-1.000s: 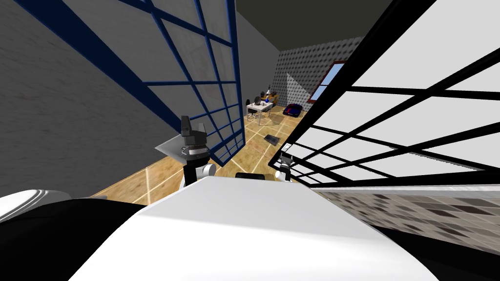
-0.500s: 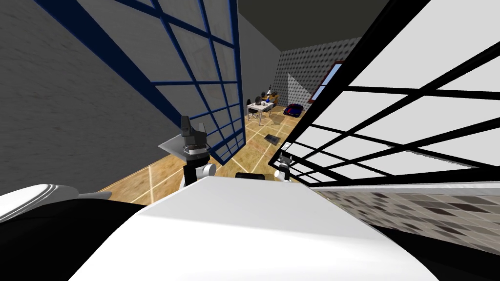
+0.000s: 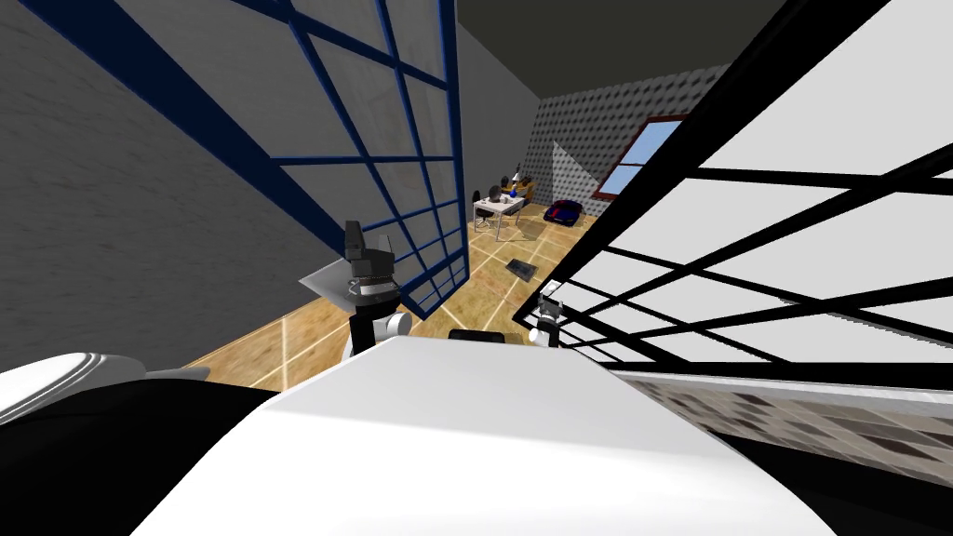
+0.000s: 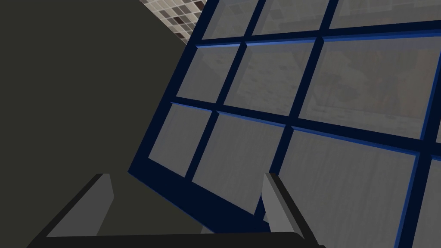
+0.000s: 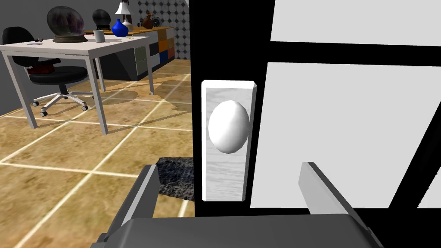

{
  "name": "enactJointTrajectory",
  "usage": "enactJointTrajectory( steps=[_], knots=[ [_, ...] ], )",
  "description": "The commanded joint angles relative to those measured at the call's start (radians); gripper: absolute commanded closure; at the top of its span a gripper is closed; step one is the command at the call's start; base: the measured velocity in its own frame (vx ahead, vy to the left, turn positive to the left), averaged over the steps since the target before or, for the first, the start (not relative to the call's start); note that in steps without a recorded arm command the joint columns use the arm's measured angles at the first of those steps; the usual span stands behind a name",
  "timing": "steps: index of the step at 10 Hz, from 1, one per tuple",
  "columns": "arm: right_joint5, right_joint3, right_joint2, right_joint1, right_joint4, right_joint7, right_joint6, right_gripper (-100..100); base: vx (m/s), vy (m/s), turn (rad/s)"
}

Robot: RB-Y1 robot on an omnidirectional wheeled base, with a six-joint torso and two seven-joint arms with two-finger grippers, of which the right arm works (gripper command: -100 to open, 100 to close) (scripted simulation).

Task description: Pull the door open

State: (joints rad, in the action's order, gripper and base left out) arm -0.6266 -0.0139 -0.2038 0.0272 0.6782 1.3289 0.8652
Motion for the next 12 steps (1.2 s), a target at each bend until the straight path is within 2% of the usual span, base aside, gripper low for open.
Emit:
enactJointTrajectory(
  steps=[1,5,6,7,12],
  knots=[
    [-0.003,0.0,-0.024,-0.007,-0.014,0.032,0.009,-100,0.162,-0.032,0.049],
    [-0.01,-0.001,-0.084,-0.037,-0.03,0.101,0.02,-100,0.201,-0.037,0.059],
    [-0.007,0.001,-0.074,-0.029,-0.036,0.092,0.024,-100,0.088,-0.018,-0.01],
    [-0.007,0.001,-0.074,-0.029,-0.036,0.092,0.024,100,-0.019,0.008,0.004],
    [-0.007,0.001,-0.074,-0.029,-0.036,0.092,0.024,100,-0.014,0.001,0.003]
  ],
)
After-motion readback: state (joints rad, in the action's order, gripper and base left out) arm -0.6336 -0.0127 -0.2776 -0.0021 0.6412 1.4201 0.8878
